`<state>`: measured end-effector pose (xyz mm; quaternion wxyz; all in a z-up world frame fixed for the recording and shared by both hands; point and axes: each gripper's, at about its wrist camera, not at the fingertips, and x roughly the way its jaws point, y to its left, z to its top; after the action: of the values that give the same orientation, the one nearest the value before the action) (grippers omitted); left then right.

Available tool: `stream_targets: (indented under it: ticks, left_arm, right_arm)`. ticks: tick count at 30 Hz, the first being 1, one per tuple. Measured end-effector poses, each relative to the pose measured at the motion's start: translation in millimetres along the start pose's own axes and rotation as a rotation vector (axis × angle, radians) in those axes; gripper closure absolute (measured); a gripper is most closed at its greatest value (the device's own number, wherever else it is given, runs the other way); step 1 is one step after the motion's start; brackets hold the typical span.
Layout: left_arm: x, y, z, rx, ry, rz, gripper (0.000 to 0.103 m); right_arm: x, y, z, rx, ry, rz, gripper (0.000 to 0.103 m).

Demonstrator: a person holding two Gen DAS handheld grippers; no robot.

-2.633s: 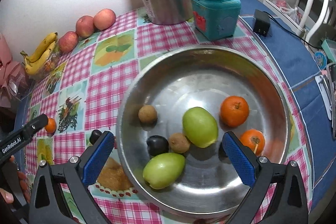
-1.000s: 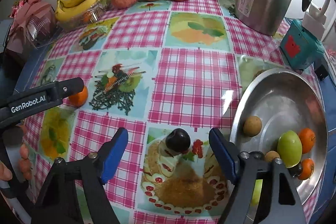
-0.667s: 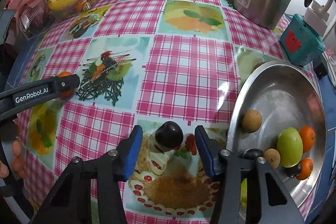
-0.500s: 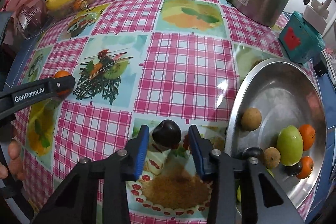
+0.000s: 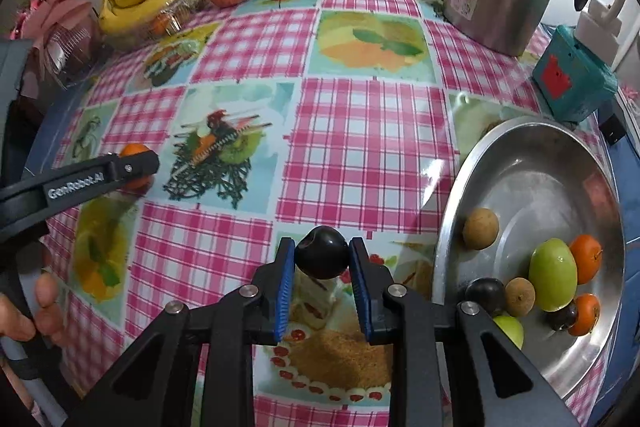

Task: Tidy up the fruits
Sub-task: 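Grasp the dark plum with the right tool while the left tool grasps the mandarin orange, then carry the plum and the orange over the steel pan with both tools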

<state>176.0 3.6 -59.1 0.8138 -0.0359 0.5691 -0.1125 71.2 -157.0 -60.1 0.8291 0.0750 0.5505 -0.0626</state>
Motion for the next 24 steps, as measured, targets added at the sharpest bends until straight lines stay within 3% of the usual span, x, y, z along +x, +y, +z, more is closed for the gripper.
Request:
stream_targets:
  ticks: [10,24]
  left_arm:
    - [-33,-11,4,0.038,-0.073,0.015,0.064]
    - [-51,-40,2,0.095,-0.108,0.001,0.064]
  right_arm:
    - [-20,-1,0,0.004,-0.037,0.025,0.075]
    - [-44,-16,1,0.048,-0.075,0.039,0.075]
